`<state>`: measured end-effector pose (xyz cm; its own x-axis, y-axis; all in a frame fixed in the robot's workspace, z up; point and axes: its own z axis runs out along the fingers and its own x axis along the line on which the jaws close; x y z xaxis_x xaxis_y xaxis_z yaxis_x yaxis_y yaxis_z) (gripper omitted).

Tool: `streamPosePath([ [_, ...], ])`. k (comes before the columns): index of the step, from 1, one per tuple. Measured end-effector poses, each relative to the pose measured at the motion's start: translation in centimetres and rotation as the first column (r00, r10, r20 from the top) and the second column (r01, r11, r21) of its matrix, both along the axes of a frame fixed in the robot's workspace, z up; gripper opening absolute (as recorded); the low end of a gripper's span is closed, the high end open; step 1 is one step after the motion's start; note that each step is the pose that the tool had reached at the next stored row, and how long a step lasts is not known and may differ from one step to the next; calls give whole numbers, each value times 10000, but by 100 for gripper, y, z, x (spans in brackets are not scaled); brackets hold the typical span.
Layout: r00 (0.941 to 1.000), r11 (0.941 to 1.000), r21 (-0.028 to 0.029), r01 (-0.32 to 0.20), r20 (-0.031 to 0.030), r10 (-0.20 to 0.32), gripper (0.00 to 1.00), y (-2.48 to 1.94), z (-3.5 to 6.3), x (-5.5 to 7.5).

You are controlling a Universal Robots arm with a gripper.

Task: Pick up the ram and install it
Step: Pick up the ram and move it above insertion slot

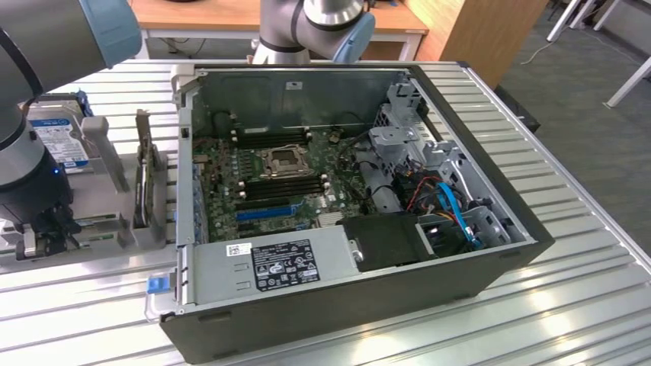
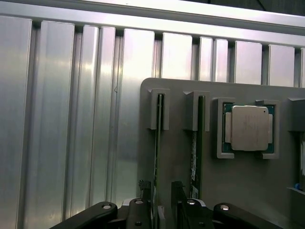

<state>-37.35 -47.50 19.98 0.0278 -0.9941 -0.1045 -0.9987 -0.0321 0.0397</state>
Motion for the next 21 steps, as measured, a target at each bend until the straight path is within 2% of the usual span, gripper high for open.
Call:
streamPosePath([
  [4,10000,10000,0,0,0,0,29,0,0,0],
  [5,10000,10000,0,0,0,0,23,0,0,0],
  [11,10000,10000,0,0,0,0,23,0,0,0],
  [15,10000,10000,-1,0,0,0,23,-27,0,0],
  [21,10000,10000,1,-2,0,2,23,-30,0,17],
])
